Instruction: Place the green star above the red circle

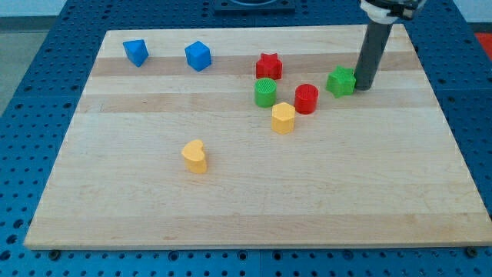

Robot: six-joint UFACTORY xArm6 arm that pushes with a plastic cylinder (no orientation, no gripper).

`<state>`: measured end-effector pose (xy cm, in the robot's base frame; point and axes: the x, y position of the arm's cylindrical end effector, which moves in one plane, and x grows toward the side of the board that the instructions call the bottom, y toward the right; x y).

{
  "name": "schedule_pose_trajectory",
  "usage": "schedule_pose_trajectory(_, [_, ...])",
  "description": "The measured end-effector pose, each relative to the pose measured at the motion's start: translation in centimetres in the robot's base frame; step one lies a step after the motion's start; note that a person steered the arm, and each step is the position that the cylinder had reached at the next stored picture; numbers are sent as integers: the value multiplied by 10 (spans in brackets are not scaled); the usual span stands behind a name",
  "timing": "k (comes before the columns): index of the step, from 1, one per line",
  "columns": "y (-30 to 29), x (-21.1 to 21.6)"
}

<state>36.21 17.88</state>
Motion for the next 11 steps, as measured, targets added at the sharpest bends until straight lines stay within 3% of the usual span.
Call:
schedule_pose_trajectory(5, [-38,-14])
schedule_pose_trajectory(7, [-38,18])
schedule_pose_trajectory(11, [-75,5])
